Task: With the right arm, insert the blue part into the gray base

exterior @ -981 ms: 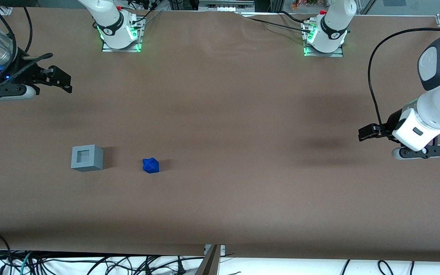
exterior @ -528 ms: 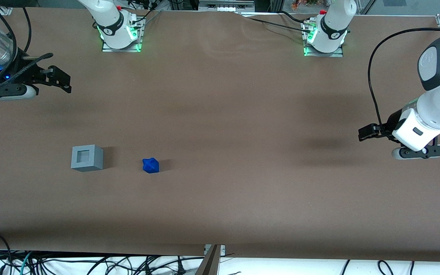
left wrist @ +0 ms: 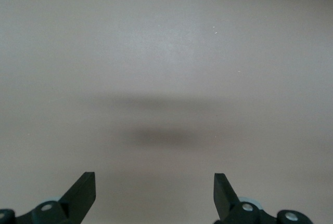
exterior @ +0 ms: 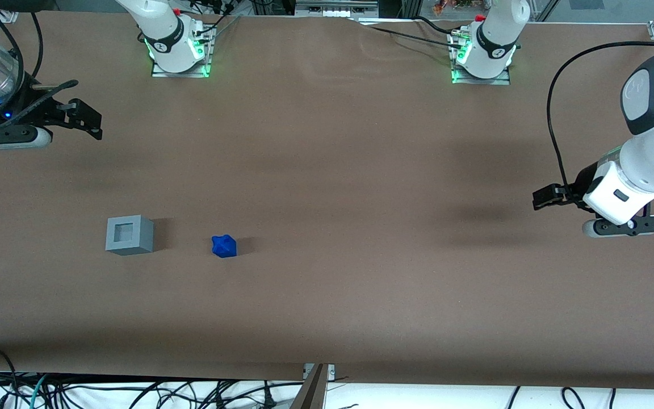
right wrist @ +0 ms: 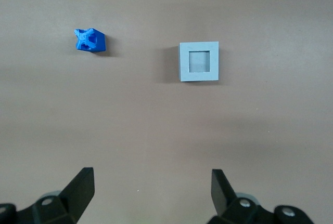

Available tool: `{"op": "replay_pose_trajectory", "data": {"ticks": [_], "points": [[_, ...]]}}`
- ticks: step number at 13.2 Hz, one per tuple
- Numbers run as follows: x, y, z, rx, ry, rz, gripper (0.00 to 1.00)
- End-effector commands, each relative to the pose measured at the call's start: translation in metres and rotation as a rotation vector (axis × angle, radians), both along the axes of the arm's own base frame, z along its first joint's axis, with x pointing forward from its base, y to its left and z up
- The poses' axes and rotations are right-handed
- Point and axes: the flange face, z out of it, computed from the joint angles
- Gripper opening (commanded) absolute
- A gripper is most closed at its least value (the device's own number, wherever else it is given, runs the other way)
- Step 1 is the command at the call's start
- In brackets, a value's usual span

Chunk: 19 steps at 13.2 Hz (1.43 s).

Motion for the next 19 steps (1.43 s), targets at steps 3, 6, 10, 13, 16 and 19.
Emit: {"op": "replay_pose_trajectory", "data": {"ticks": [3,6,10,13,16,19], "points": [[0.0013,0.0006,0.0063,-0.015,-0.009,0.011,0.99],[0.0013,0.0006,0.0063,-0.015,-0.009,0.011,0.99],[0.0014,0.0006,0.0064,-0.015,-0.011,0.014,0.99],[0.0011,0.0006,0.0062,-0.015,-0.008,0.014,0.99],[0.0009,0.0016,0.0055,-0.014,-0.006,0.006,0.99],[0.0008,0.002,0.0034,-0.01,-0.003,0.001,0.99]]}}
